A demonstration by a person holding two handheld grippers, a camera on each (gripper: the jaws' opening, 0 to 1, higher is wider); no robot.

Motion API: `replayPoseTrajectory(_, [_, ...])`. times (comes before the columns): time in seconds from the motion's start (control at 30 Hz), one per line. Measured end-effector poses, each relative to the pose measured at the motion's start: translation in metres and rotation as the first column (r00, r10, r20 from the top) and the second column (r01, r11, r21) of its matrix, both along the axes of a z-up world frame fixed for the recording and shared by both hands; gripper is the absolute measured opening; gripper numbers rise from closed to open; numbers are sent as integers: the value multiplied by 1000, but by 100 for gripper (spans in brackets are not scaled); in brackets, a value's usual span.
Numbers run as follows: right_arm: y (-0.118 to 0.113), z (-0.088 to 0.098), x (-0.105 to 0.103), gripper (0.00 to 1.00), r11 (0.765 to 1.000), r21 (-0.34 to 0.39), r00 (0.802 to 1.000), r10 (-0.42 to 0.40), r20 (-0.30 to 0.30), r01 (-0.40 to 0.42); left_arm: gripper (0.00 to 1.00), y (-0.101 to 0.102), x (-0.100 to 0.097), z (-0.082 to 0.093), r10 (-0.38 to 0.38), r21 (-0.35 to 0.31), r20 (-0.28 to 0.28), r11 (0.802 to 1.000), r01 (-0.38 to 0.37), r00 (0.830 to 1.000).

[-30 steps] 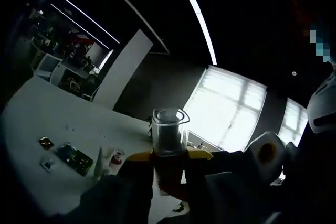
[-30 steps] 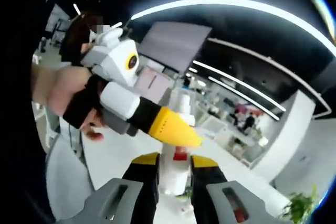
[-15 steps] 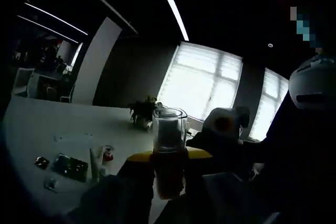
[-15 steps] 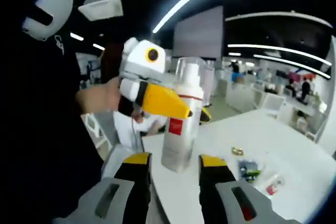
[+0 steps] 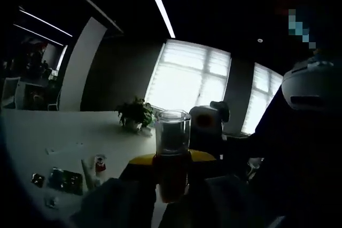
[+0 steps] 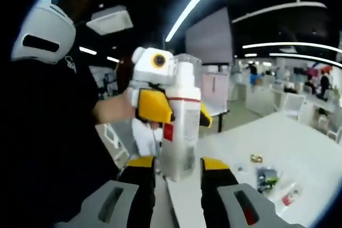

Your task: Arrange the skincare products in the storage area until every visible bottle or jar stands upright without overlapping.

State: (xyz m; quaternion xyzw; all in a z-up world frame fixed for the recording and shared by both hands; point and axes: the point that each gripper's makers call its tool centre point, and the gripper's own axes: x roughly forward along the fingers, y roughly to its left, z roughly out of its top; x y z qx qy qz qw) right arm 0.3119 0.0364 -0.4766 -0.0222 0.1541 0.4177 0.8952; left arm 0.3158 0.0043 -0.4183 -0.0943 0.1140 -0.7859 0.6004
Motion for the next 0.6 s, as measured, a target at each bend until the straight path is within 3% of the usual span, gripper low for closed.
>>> replayPoseTrajectory(0.13, [0, 4, 2, 18, 999, 15, 999, 32, 5, -32, 17, 0, -7, -1, -45, 13, 34, 999, 45, 998])
replayPoseTrajectory(0.47, [10, 6, -15, 17, 980, -5, 980, 199, -17, -199, 17, 2, -26, -5, -165, 46, 89, 986, 162, 982])
replayPoseTrajectory(0.6, [10, 10, -14, 17, 976, -8, 976, 218, -8, -218, 17, 3, -31, -12, -195, 82, 132, 979, 185, 972])
